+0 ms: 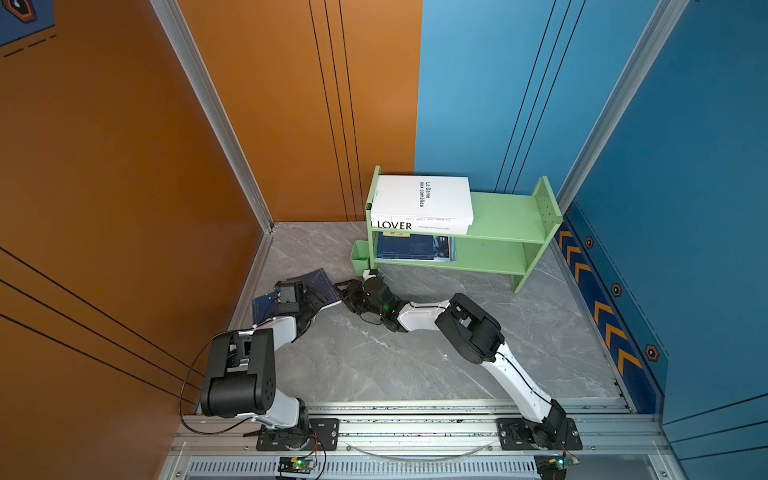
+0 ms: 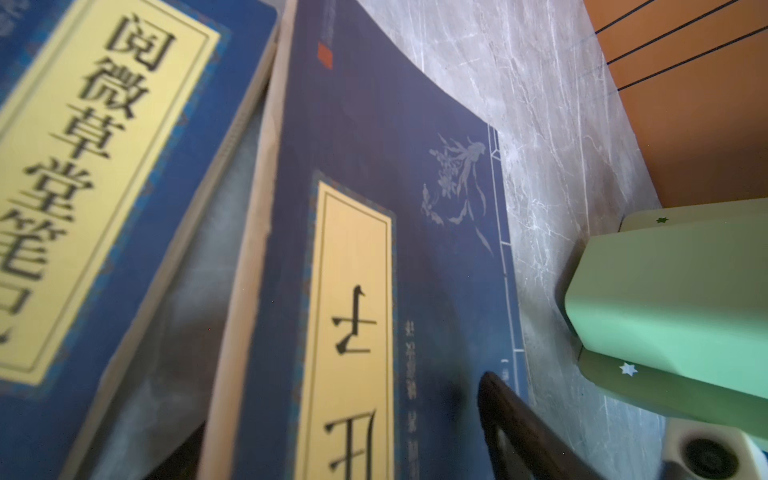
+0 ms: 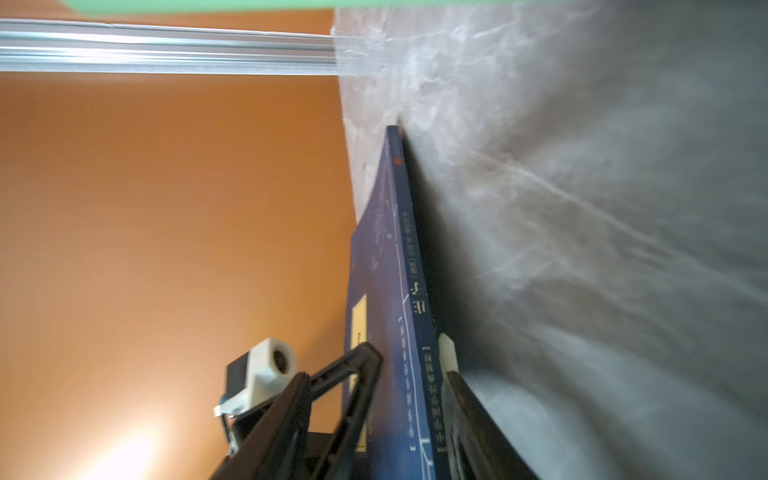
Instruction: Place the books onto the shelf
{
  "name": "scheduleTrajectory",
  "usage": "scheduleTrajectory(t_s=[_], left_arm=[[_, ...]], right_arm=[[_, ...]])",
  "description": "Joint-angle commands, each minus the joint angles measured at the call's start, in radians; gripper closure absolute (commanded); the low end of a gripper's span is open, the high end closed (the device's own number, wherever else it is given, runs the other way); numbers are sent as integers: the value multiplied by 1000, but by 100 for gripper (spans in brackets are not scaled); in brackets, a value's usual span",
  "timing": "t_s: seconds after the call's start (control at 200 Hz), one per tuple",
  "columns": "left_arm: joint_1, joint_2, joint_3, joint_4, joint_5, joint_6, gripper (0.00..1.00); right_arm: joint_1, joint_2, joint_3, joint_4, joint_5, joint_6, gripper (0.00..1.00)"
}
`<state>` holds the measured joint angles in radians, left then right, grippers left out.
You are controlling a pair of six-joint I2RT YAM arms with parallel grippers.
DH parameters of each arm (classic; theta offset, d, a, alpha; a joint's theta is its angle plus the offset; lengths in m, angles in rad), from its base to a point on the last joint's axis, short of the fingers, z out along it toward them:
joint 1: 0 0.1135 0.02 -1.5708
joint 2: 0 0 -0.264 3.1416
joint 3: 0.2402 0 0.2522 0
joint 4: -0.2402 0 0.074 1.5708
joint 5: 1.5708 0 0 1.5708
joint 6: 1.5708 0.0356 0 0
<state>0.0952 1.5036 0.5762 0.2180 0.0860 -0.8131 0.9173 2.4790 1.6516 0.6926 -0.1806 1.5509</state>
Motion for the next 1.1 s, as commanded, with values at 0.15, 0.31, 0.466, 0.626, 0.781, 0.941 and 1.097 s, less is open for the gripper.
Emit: scheduleTrajectory(t_s=[0.15,0.31,0.466,0.626,0.781,0.941,1.097], left_arm=[[-2,3,-49,-138,102,-27,19],[4,-10,-58,-142,103,-28,20],[9,-15,-62,-140,106,-29,20],[11,-9,-62,-138,110,-28,20],[17,-20,-68,-143,109,-26,20],[21,-45,-76,-154,107,-28,19],[28,-99,-72,-192,104,-26,18]], right_arm=[[48,18,29,49,-86,38,50],[59,59,76,52,-95,80,52],[73,107,115,112,-95,151,46],[80,116,110,142,-69,166,47],[64,65,33,98,-11,102,60],[49,61,-6,87,28,94,74],[48,53,-29,63,32,67,80]])
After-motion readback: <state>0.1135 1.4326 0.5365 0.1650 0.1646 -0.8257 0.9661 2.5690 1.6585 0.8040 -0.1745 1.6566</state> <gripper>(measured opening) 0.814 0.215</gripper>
